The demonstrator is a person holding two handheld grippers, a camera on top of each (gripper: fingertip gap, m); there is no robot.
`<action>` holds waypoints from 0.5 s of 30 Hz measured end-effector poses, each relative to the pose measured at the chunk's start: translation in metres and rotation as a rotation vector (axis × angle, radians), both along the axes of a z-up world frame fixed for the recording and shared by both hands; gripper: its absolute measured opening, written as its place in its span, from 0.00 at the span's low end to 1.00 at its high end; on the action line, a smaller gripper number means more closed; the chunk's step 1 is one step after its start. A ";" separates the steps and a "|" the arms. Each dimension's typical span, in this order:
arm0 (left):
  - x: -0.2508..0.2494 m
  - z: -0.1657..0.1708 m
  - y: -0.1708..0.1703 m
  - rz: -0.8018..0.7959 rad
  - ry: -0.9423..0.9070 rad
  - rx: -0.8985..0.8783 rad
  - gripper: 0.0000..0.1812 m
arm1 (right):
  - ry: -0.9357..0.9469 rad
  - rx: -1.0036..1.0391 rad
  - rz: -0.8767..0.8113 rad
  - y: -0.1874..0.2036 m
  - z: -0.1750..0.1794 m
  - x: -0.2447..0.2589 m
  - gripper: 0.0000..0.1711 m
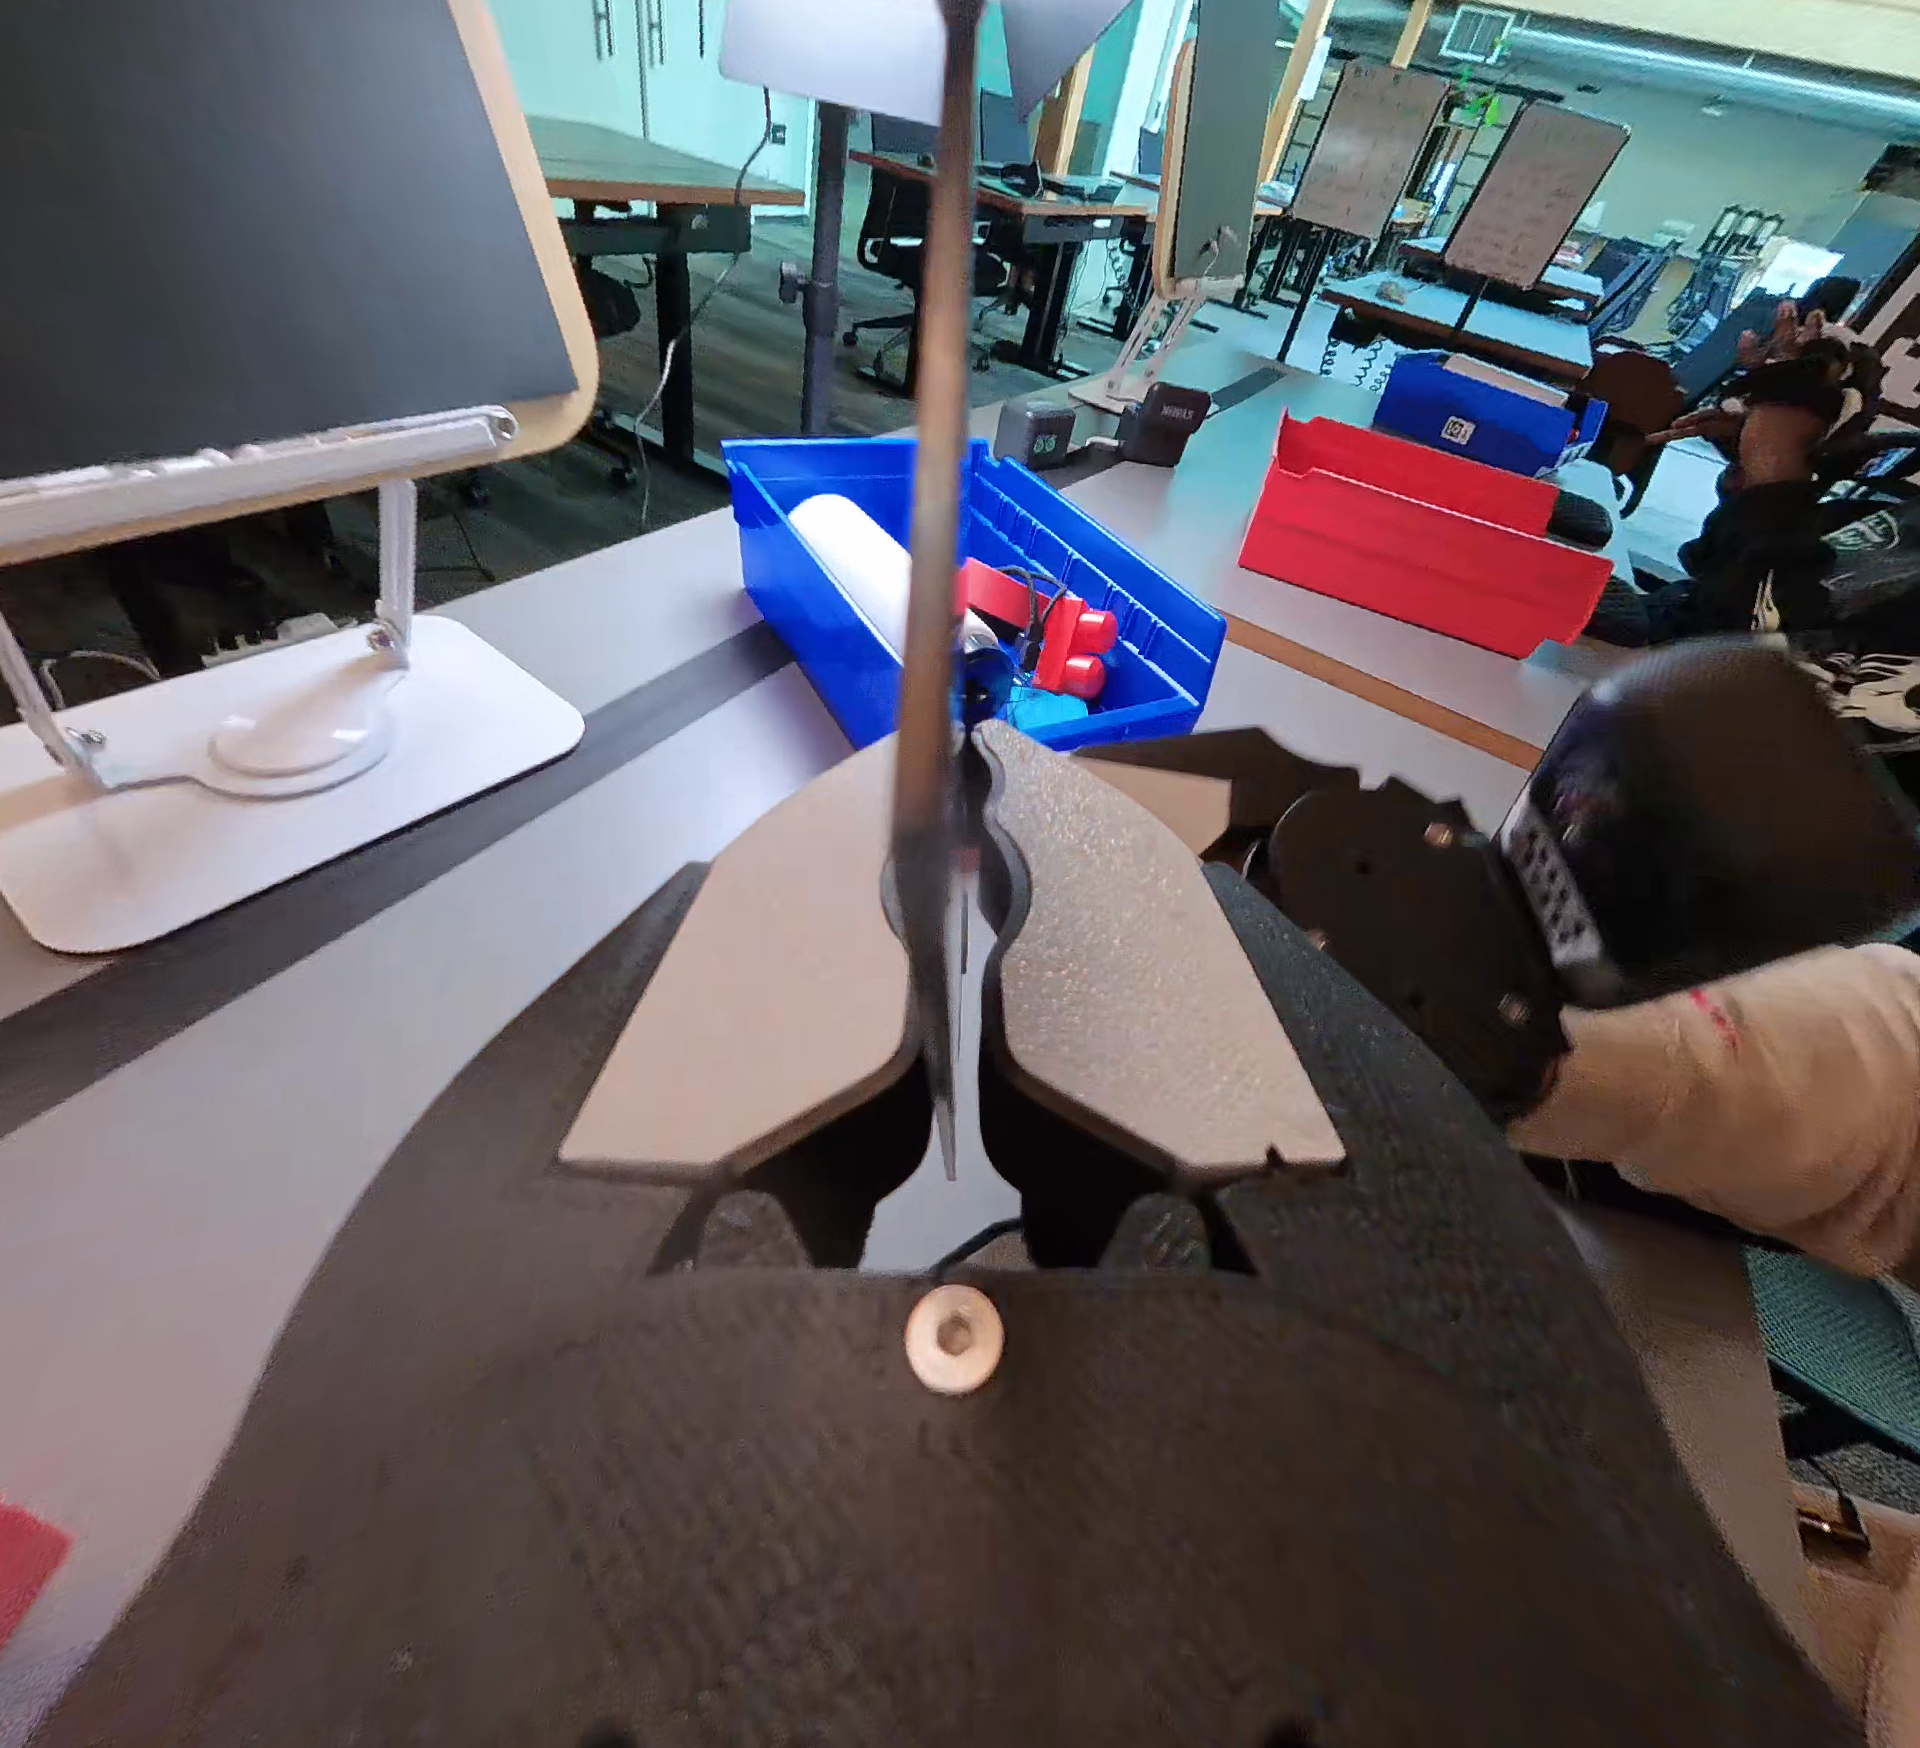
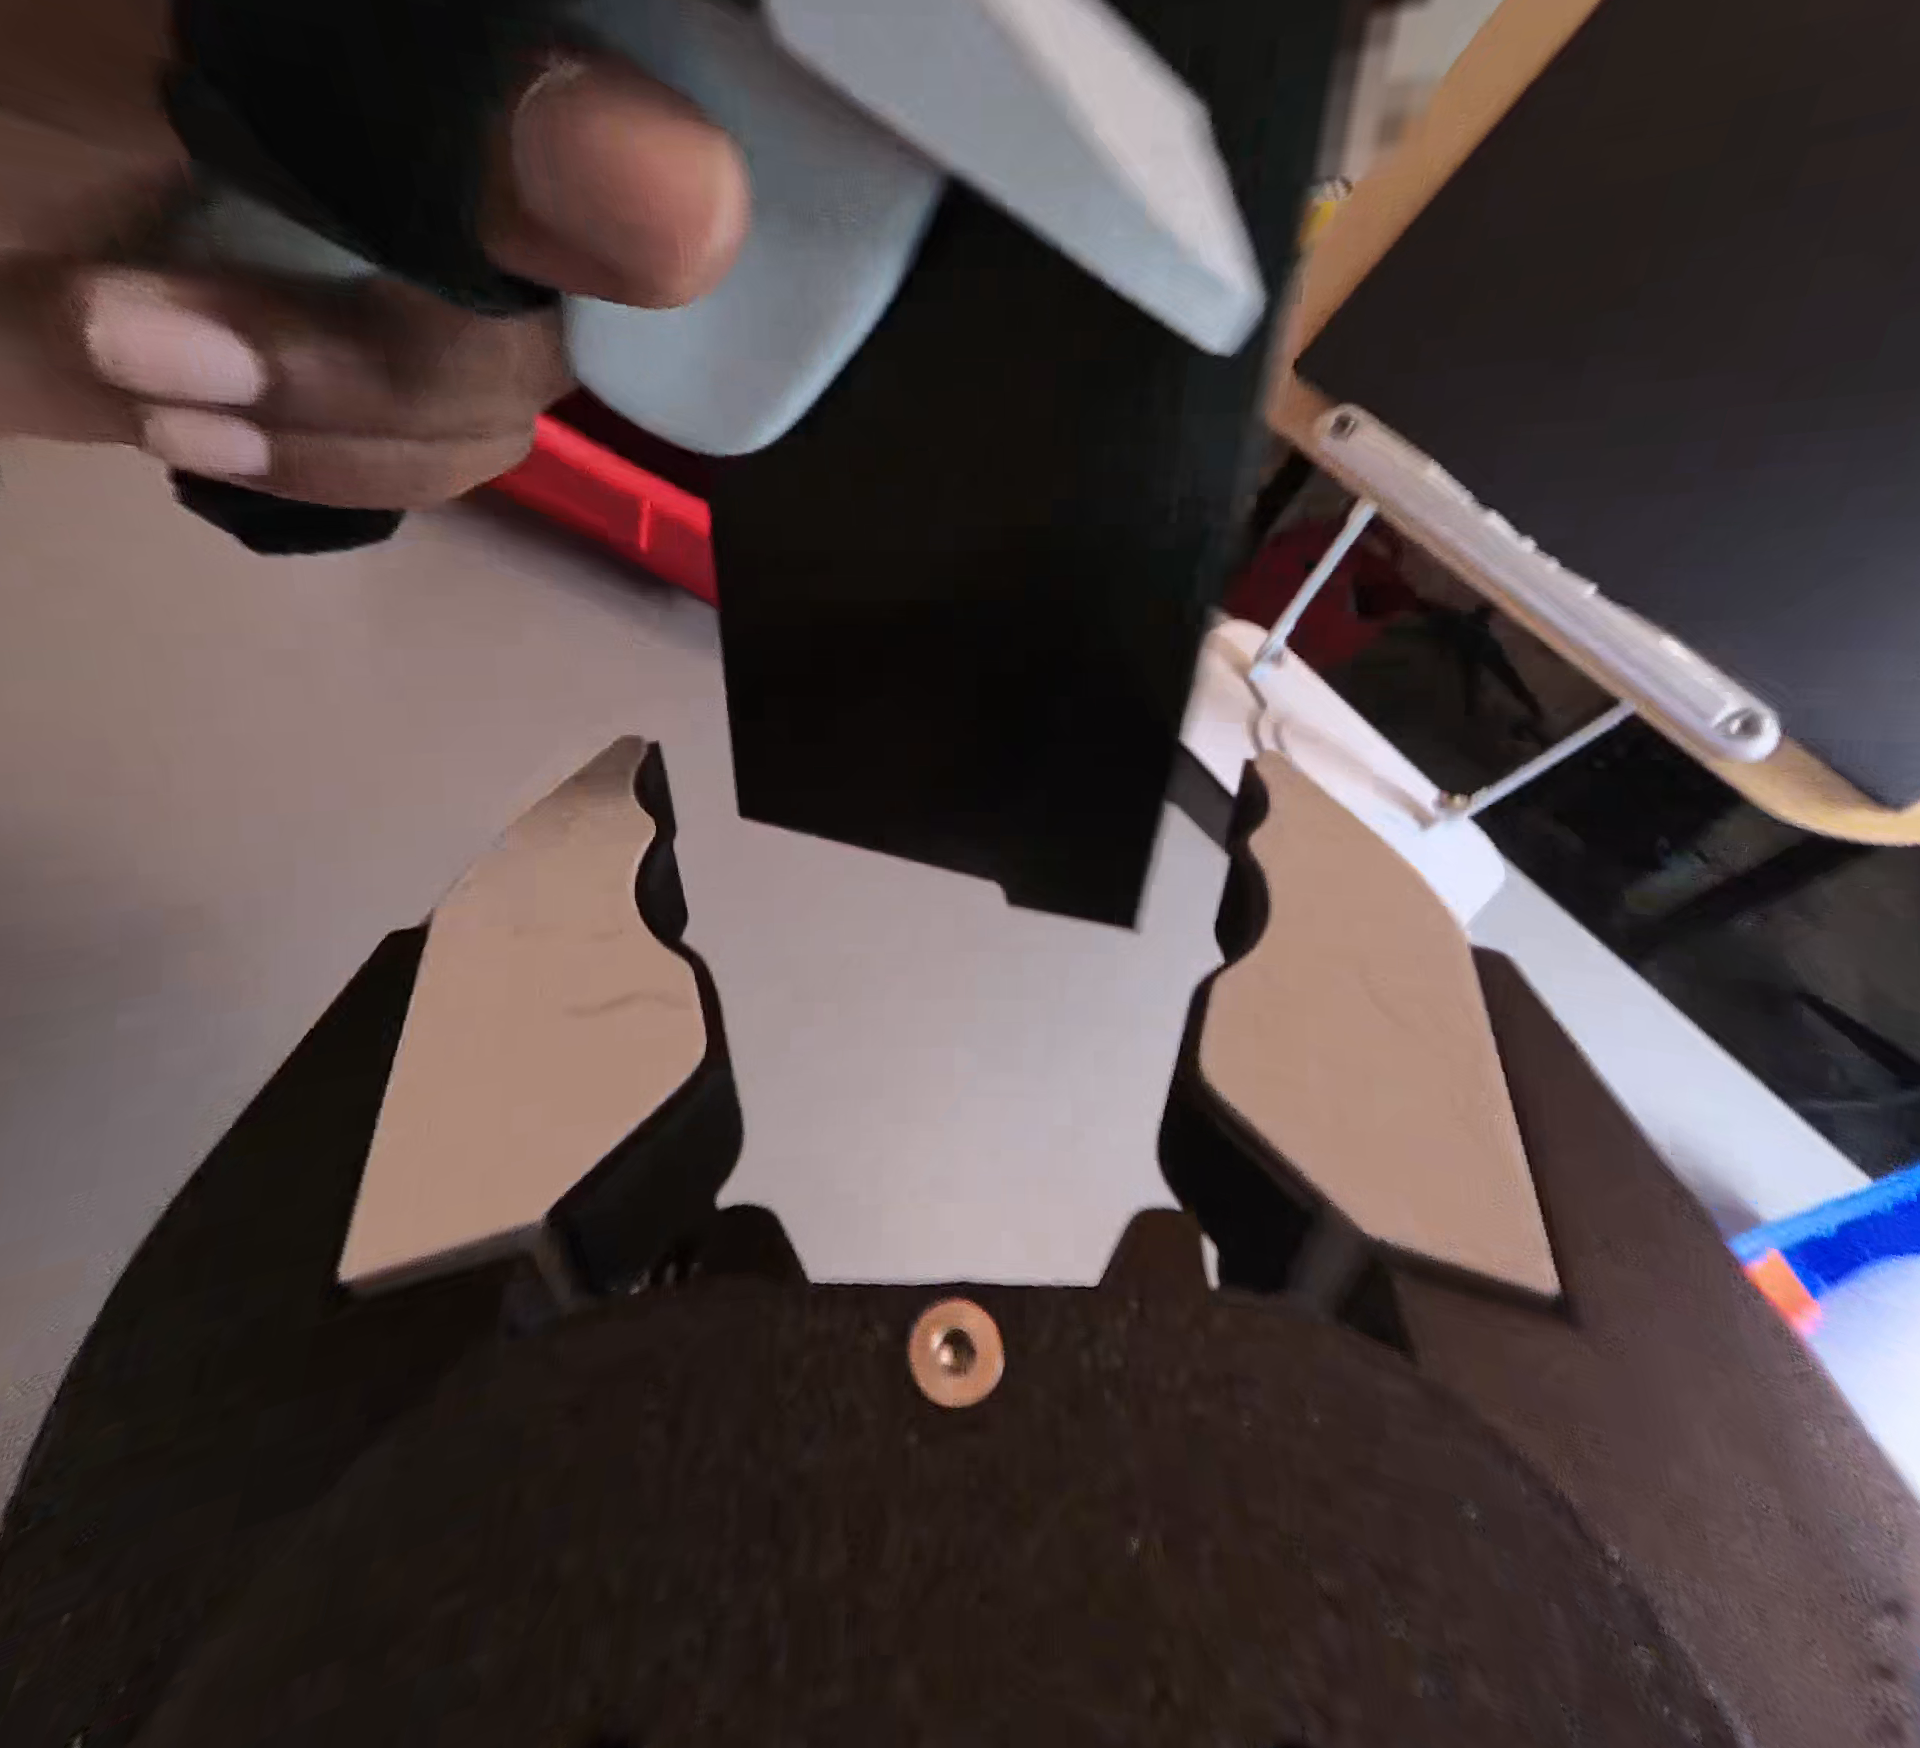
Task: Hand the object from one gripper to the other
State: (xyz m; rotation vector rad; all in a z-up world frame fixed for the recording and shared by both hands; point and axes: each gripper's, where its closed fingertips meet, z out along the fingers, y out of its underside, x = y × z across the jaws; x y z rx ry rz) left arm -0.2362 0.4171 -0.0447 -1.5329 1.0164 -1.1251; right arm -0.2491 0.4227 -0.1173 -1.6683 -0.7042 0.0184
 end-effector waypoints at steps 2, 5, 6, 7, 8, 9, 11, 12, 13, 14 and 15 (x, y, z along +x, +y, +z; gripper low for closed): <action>0.008 -0.006 -0.006 0.010 0.024 -0.007 0.01 | -0.023 0.002 -0.061 0.006 -0.014 -0.001 0.59; 0.013 -0.010 -0.009 0.019 0.060 0.032 0.03 | -0.028 -0.010 -0.044 0.008 -0.020 0.005 0.52; 0.014 -0.008 -0.013 -0.015 0.062 0.047 0.09 | -0.023 -0.019 -0.014 0.007 -0.019 0.005 0.52; 0.013 -0.004 -0.020 -0.077 0.055 0.063 0.18 | 0.000 -0.029 0.047 0.003 -0.017 0.002 0.52; 0.011 0.004 -0.030 -0.153 0.027 0.073 0.26 | 0.064 -0.045 0.132 -0.002 -0.011 -0.003 0.52; 0.007 0.014 -0.040 -0.231 -0.017 0.077 0.31 | 0.152 -0.066 0.203 -0.008 -0.002 -0.005 0.52; -0.005 0.030 -0.054 -0.362 -0.094 0.084 0.36 | 0.329 -0.101 0.434 -0.030 0.021 -0.012 0.52; -0.010 0.033 -0.058 -0.402 -0.116 0.097 0.39 | 0.393 -0.111 0.537 -0.043 0.032 -0.014 0.52; -0.012 0.034 -0.062 -0.440 -0.129 0.106 0.42 | 0.427 -0.120 0.617 -0.054 0.039 -0.015 0.52; -0.011 0.030 -0.069 -0.485 -0.127 0.105 0.46 | 0.436 -0.137 0.675 -0.063 0.043 -0.017 0.52; -0.009 0.024 -0.078 -0.535 -0.101 0.098 0.50 | 0.439 -0.138 0.711 -0.069 0.045 -0.019 0.52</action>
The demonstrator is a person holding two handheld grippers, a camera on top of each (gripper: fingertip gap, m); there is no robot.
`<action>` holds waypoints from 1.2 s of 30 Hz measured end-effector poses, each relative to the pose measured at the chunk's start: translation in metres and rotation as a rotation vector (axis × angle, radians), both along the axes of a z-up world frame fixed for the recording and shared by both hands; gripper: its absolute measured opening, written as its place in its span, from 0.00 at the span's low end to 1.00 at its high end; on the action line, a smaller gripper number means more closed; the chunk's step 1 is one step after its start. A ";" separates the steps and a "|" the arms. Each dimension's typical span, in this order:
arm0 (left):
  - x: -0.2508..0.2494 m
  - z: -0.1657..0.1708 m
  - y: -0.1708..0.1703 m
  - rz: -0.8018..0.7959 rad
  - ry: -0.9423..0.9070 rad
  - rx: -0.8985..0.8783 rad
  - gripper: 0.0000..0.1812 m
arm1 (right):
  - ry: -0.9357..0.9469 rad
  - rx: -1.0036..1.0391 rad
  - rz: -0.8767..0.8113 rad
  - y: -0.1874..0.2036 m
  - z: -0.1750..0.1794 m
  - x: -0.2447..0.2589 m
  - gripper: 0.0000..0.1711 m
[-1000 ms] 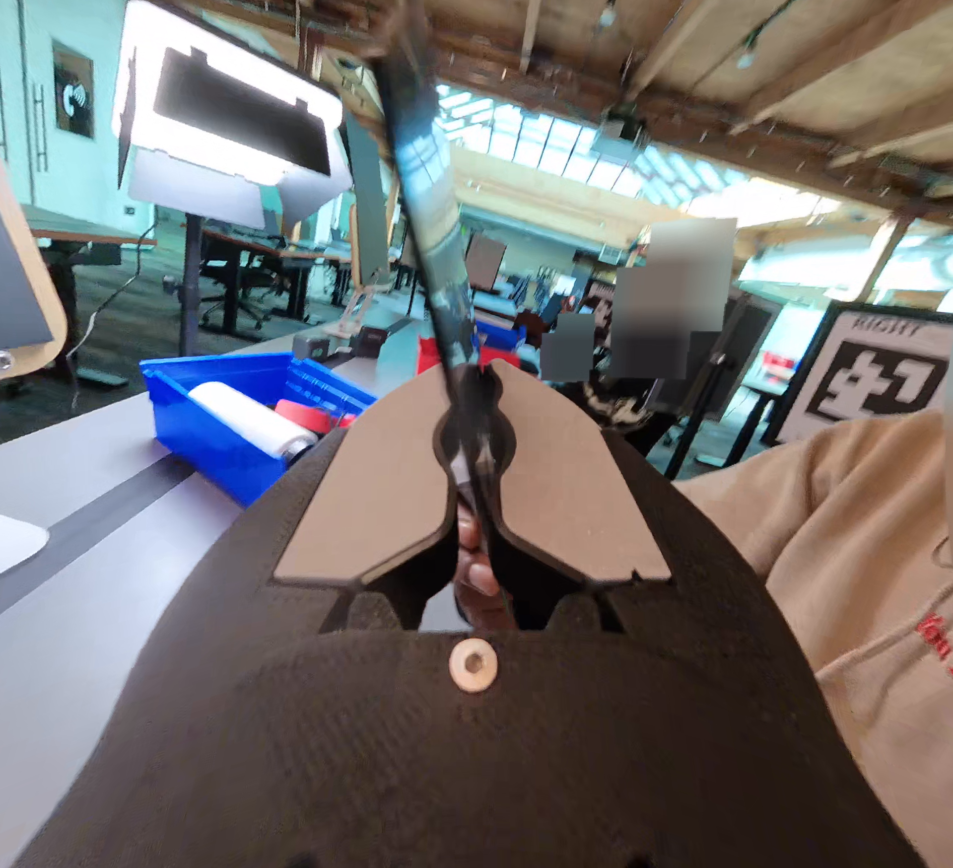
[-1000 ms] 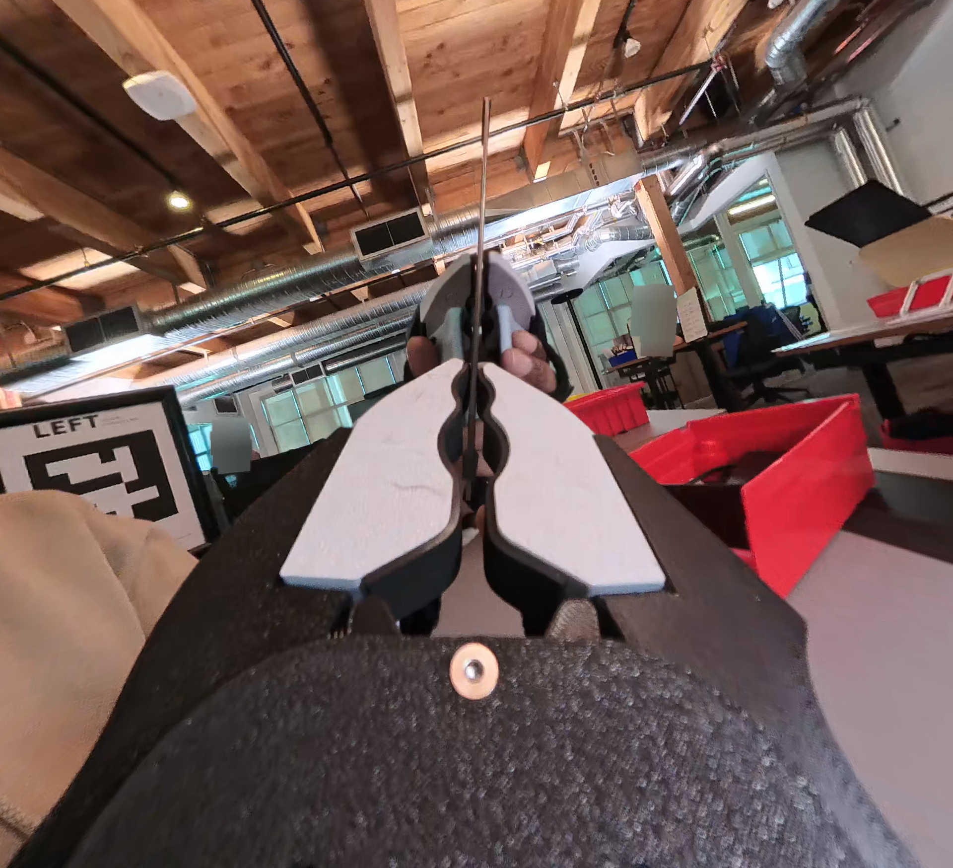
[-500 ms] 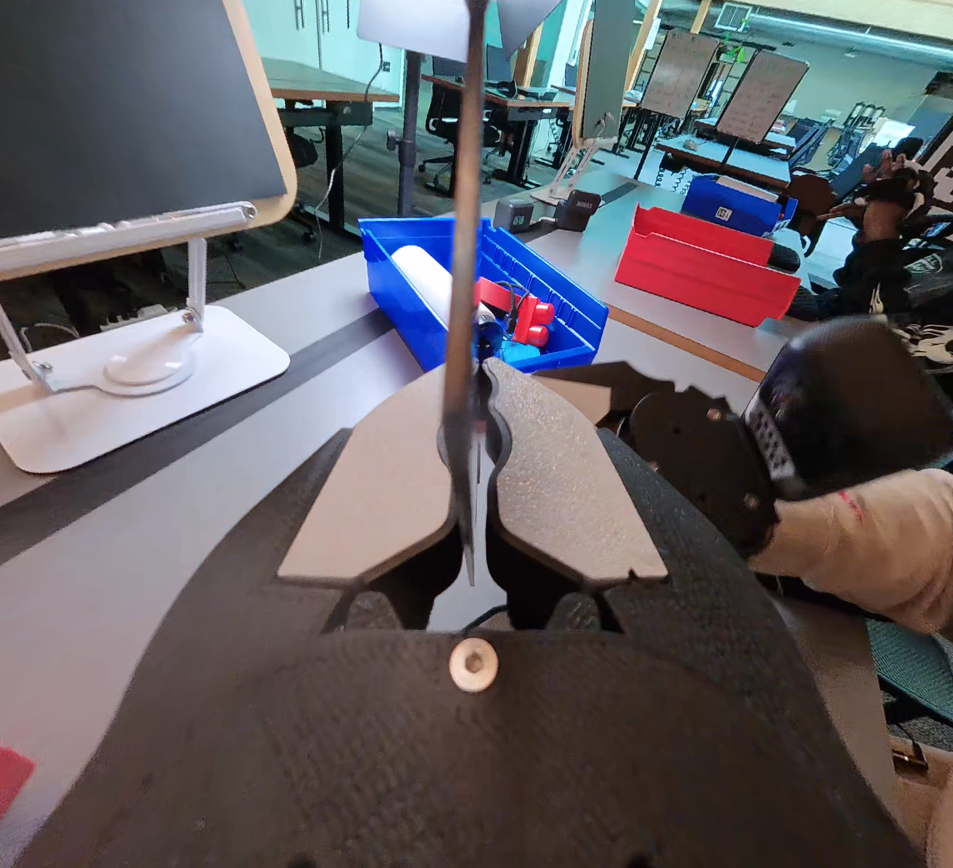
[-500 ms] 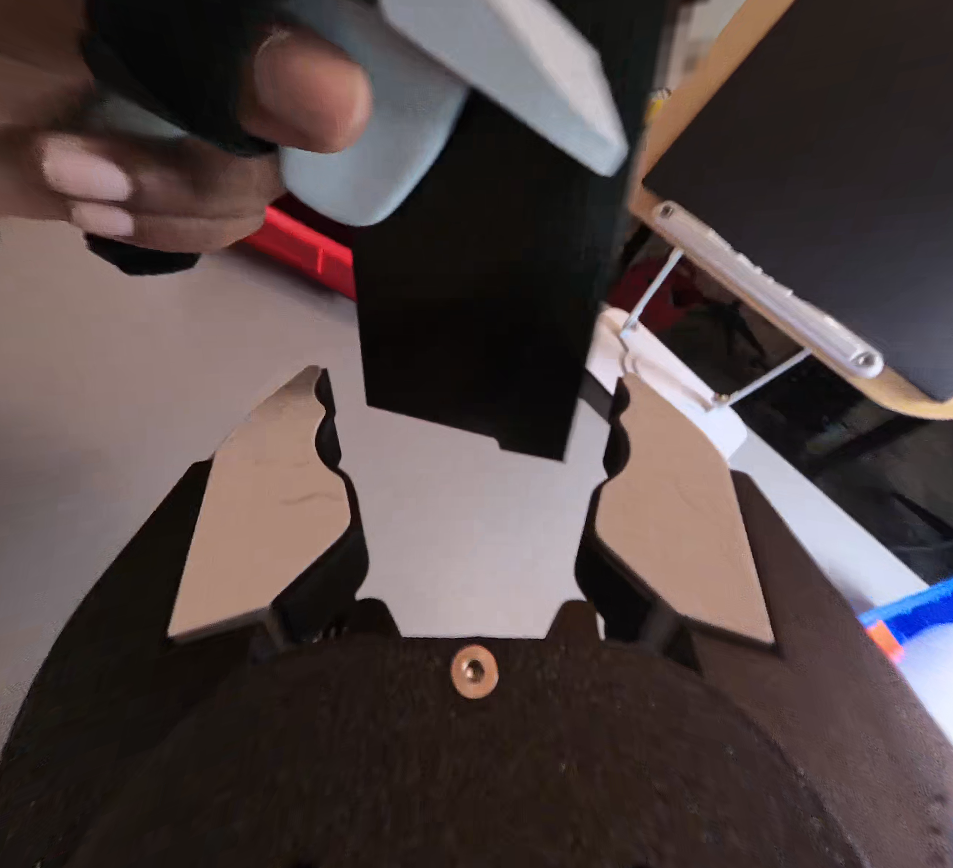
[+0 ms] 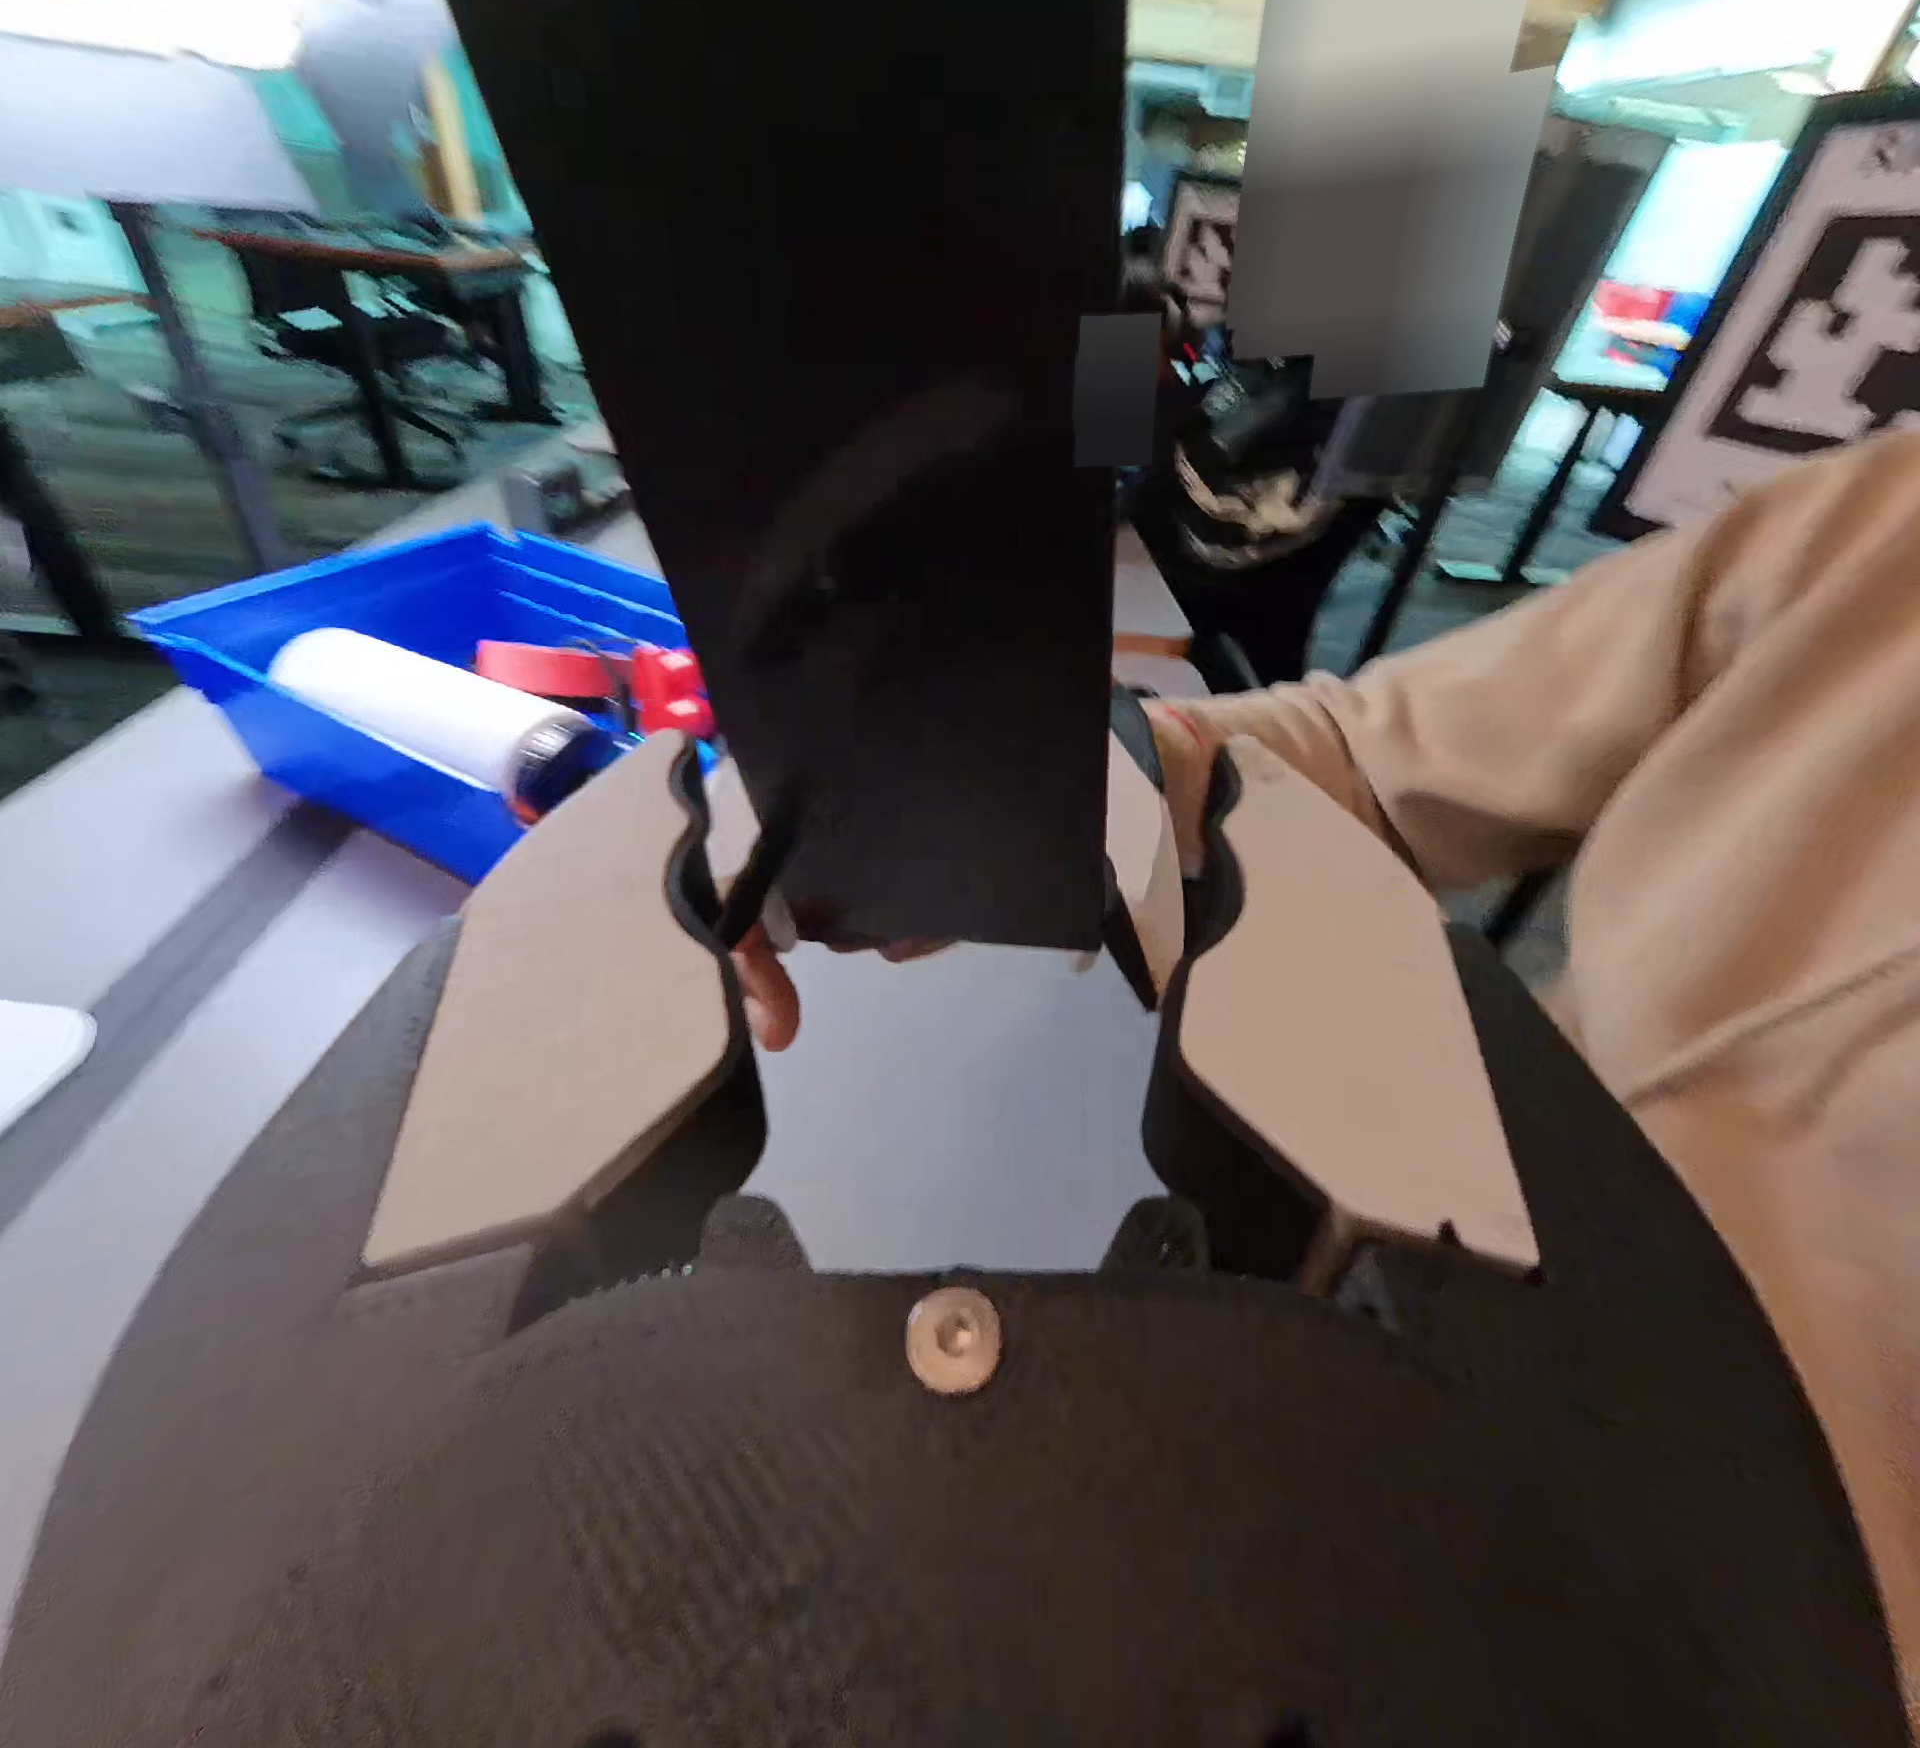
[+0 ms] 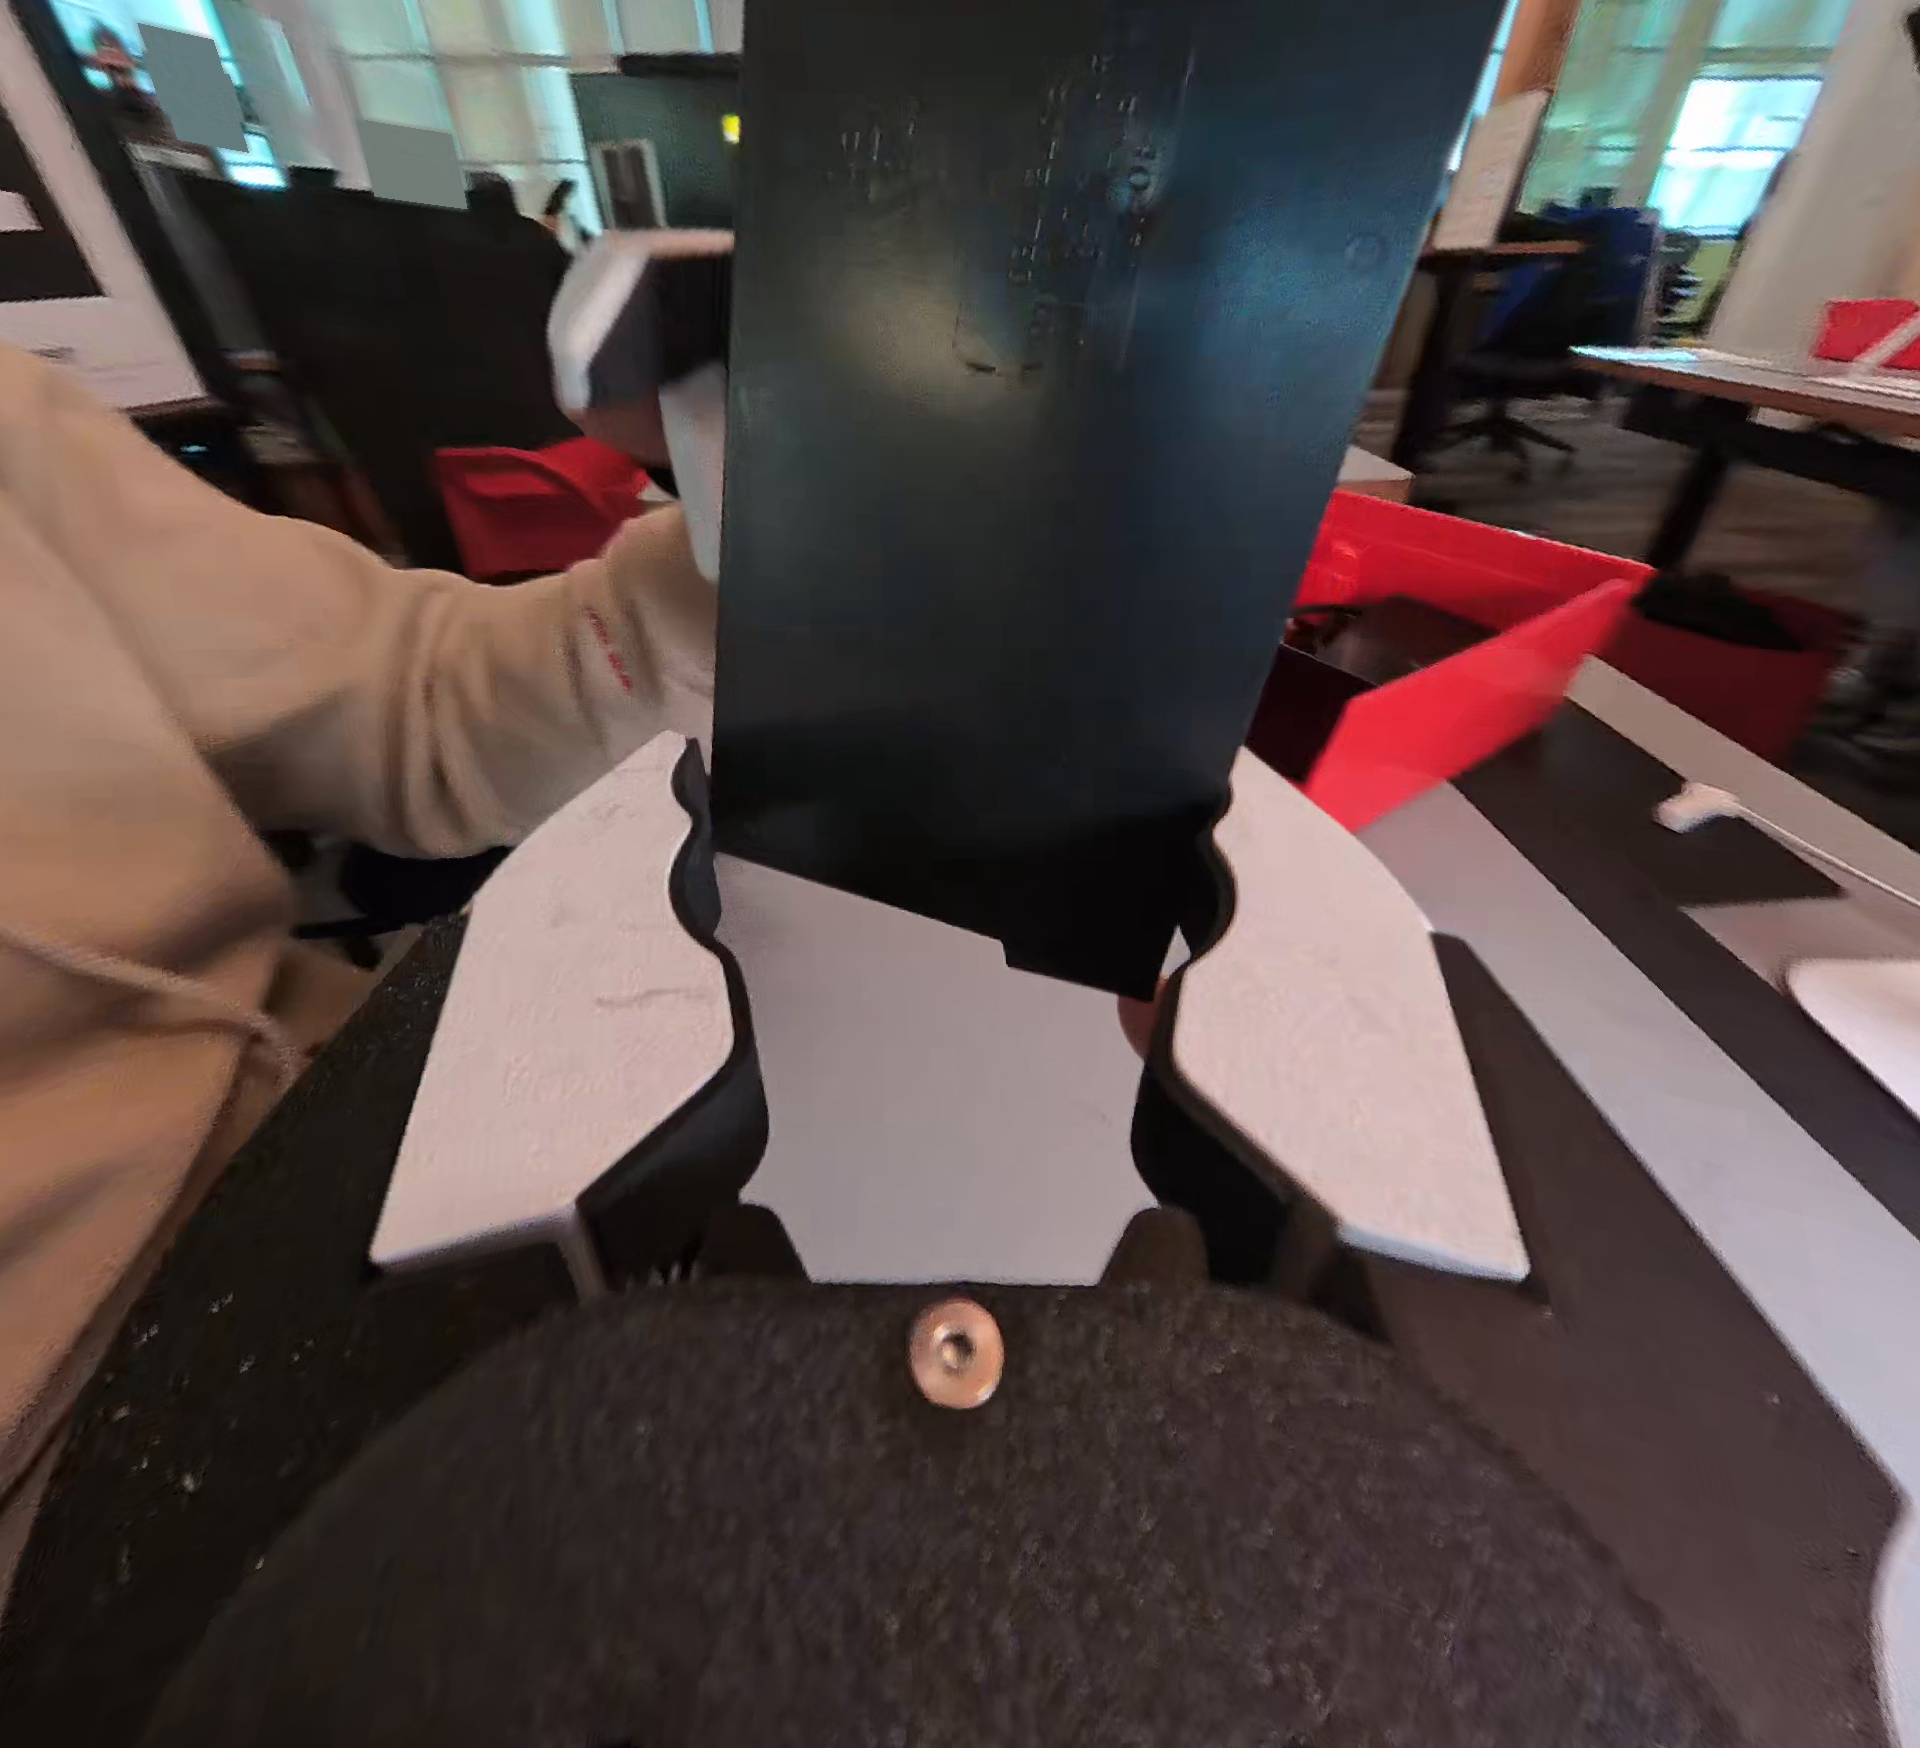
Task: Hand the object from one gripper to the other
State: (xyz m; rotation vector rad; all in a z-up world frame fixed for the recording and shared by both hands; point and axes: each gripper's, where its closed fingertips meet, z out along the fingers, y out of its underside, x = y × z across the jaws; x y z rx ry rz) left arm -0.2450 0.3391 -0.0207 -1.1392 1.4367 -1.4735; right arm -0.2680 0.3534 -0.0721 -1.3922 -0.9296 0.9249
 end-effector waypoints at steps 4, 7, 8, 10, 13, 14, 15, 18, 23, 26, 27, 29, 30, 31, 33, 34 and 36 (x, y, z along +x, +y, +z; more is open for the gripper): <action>0.015 -0.018 -0.015 -0.044 0.052 0.045 0.53 | 0.012 -0.004 0.105 -0.018 0.001 -0.013 0.52; 0.015 -0.020 -0.019 -0.055 0.061 0.063 0.49 | -0.050 0.001 0.111 -0.019 -0.008 -0.018 0.52; 0.016 -0.021 -0.021 -0.056 0.073 0.077 0.48 | -0.051 0.003 0.120 -0.021 -0.008 -0.019 0.52; 0.017 -0.027 -0.020 -0.044 0.110 0.111 0.48 | -0.096 0.003 0.115 -0.020 -0.015 -0.019 0.52; 0.021 -0.028 -0.012 0.005 0.104 0.111 0.48 | -0.124 -0.032 0.113 -0.016 -0.020 -0.010 0.51; 0.021 -0.027 -0.007 0.025 0.092 0.099 0.48 | -0.125 -0.065 0.097 -0.012 -0.020 -0.003 0.52; 0.021 -0.026 -0.003 0.034 0.090 0.084 0.48 | -0.114 -0.083 0.073 -0.007 -0.017 0.007 0.56; 0.022 -0.040 0.009 0.075 0.139 0.108 0.48 | -0.014 -0.061 0.012 -0.002 0.012 0.035 0.59; 0.040 -0.075 -0.005 0.044 0.249 0.181 0.48 | -0.021 -0.009 -0.027 -0.004 0.023 0.026 0.58; 0.040 -0.083 -0.002 0.055 0.278 0.218 0.48 | -0.109 0.013 -0.046 -0.001 0.008 0.023 0.50; 0.037 -0.081 -0.003 0.038 0.279 0.197 0.47 | -0.103 0.000 -0.038 -0.001 0.008 0.024 0.50; 0.028 -0.071 0.001 0.027 0.261 0.177 0.47 | -0.103 -0.003 -0.018 -0.003 0.008 0.026 0.50; 0.022 -0.060 0.007 0.046 0.222 0.172 0.46 | -0.108 0.005 -0.029 -0.001 0.008 0.030 0.50; 0.015 -0.048 0.013 0.058 0.183 0.152 0.46 | -0.115 -0.004 -0.020 -0.002 0.006 0.032 0.50; 0.005 -0.026 0.016 0.067 0.117 0.094 0.47 | -0.163 -0.023 -0.019 -0.001 -0.004 0.031 0.50; 0.004 -0.021 0.013 0.062 0.099 0.079 0.48 | -0.210 -0.017 -0.025 0.000 -0.013 0.027 0.50; 0.011 -0.025 0.003 0.047 0.123 0.095 0.52 | -0.259 -0.032 -0.004 0.000 -0.029 0.011 0.50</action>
